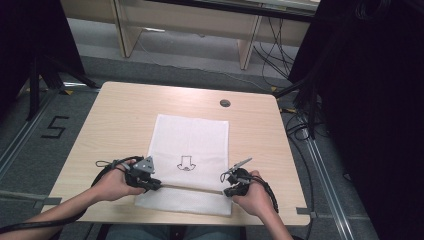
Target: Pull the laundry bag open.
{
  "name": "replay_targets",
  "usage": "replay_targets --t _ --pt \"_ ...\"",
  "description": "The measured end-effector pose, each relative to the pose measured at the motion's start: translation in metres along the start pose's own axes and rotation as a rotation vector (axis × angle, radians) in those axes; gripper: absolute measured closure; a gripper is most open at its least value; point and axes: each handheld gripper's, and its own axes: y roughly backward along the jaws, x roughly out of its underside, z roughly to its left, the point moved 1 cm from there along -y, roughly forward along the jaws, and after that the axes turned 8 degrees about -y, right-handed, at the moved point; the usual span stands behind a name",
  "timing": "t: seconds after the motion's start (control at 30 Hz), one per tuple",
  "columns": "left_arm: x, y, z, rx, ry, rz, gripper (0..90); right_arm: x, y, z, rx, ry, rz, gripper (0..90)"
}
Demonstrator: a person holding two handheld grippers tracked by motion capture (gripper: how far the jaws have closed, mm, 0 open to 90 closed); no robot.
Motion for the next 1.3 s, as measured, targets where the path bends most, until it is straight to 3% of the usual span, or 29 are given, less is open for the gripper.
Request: replay_targets --t 0.17,0.2,0.27,0.33,0.37,0.47,0.5,0.57,0.6,0.63,0.67,0.73,0.77,0.87,0.93,0.97,1.03,1.13,1.3 --pt "0.001 0.002 -0.001 0.016 0.007 -0.025 82.0 0.000 0.000 0.000 0.001 0.000 -0.001 90.0" --pt "0.001 0.003 0.001 0.016 -0.008 -0.026 82.0 0.000 0.000 0.000 0.001 -0.003 0.000 90.0" --pt "0.004 0.004 0.003 0.018 0.016 -0.031 82.0 0.000 0.000 0.000 -0.001 0.000 -0.004 90.0" --pt "0.009 0.007 0.007 -0.021 -0.015 0.030 82.0 0.000 0.000 0.000 0.000 0.004 -0.002 90.0" --pt "0.013 0.009 0.007 -0.024 0.023 0.010 82.0 0.000 0.000 0.000 -0.001 0.003 -0.003 90.0" --pt "0.022 0.020 0.011 -0.055 0.027 0.034 82.0 0.001 0.000 0.001 -0.007 -0.030 0.006 90.0" --pt "0.025 0.023 0.013 -0.061 0.018 0.046 82.0 0.000 0.000 0.001 0.002 -0.022 0.013 90.0" --pt "0.033 0.030 0.016 -0.081 0.049 0.042 82.0 0.000 0.001 0.001 0.003 -0.023 0.017 90.0" --pt "0.036 0.036 0.020 -0.071 0.008 0.079 82.0 0.000 0.000 0.001 0.002 -0.015 0.011 90.0" --pt "0.038 0.036 0.018 -0.060 0.067 0.030 82.0 0.000 0.000 0.001 0.001 -0.016 0.011 90.0" --pt "0.039 0.035 0.015 -0.064 0.077 0.016 82.0 0.000 0.000 0.002 -0.003 -0.029 0.012 90.0" --pt "0.039 0.032 0.012 -0.075 0.049 0.039 82.0 0.000 0.000 0.001 0.000 -0.019 0.011 90.0" --pt "0.040 0.035 0.015 -0.071 -0.010 0.082 81.9 0.000 0.000 0.001 0.001 -0.019 0.012 90.0" --pt "0.042 0.032 0.013 -0.071 0.062 0.021 82.0 0.000 0.000 0.000 -0.002 -0.018 0.008 90.0" --pt "0.043 0.032 0.011 -0.070 0.064 0.031 81.9 0.000 0.000 0.000 -0.005 -0.014 0.005 90.0" --pt "0.044 0.033 0.012 -0.059 0.039 0.060 81.9 0.000 0.000 -0.001 -0.008 -0.008 0.004 90.0" --pt "0.044 0.032 0.008 -0.063 0.073 0.031 81.9 0.000 0.000 -0.001 -0.014 -0.004 0.005 90.0" --pt "0.044 0.032 0.007 -0.077 0.072 0.027 81.9 -0.001 0.000 -0.001 -0.015 -0.007 0.006 90.0" --pt "0.046 0.032 0.007 -0.060 0.122 -0.013 81.7 0.001 0.001 -0.001 -0.017 -0.038 0.004 90.0"
